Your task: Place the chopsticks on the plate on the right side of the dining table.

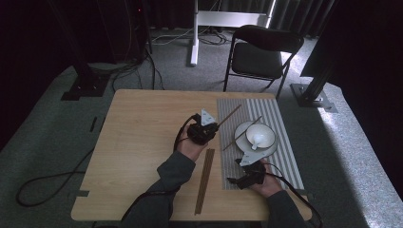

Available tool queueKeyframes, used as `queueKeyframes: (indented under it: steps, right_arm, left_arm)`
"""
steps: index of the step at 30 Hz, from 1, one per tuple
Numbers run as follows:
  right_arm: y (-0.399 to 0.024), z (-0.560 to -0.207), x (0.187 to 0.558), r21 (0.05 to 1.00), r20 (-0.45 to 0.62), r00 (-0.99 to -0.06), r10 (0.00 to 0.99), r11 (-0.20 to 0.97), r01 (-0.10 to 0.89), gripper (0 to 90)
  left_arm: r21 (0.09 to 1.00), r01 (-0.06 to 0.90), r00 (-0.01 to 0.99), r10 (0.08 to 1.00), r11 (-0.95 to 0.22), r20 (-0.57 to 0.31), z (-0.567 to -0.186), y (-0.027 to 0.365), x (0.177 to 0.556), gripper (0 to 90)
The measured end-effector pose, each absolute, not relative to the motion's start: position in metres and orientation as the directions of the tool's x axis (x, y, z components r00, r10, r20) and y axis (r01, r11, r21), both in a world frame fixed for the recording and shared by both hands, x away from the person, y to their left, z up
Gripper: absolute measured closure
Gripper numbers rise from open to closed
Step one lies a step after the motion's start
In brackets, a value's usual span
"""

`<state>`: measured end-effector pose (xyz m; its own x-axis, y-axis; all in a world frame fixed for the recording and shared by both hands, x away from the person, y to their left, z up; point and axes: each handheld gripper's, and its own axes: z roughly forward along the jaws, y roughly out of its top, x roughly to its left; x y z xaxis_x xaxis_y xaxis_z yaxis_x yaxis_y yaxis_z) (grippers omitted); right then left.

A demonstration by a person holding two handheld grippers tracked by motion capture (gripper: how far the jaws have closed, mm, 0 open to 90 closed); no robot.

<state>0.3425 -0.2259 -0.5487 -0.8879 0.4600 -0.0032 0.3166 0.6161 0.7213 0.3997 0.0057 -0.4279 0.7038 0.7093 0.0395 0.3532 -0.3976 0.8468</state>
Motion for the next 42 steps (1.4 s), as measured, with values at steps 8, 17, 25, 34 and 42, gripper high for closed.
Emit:
queueKeyframes:
  steps: [8,17,25,34,42]
  right_arm:
    - [-0.226,-0.549,0.342,0.721,-0.002,-0.888,0.46,0.616,0.318,12.2]
    - [-0.226,-0.549,0.342,0.72,0.001,-0.887,0.461,0.616,0.321,12.2]
    - [-0.226,-0.549,0.342,0.72,0.0,-0.887,0.461,0.616,0.32,12.2]
    - [-0.226,-0.549,0.342,0.721,-0.003,-0.888,0.46,0.616,0.317,12.2]
    - [-0.226,-0.549,0.342,0.721,-0.003,-0.887,0.461,0.616,0.318,12.2]
  left_arm:
    - [0.845,0.348,0.71,0.702,-0.406,0.045,-0.431,-0.002,0.405,85.0]
    - [0.846,0.346,0.716,0.697,-0.405,0.04,-0.434,-0.01,0.41,85.0]
    - [0.849,0.337,0.723,0.69,-0.406,0.043,-0.435,-0.017,0.414,85.0]
    - [0.85,0.331,0.734,0.678,-0.409,0.041,-0.435,-0.026,0.418,85.0]
    - [0.851,0.327,0.741,0.671,-0.41,0.038,-0.435,-0.034,0.421,85.0]
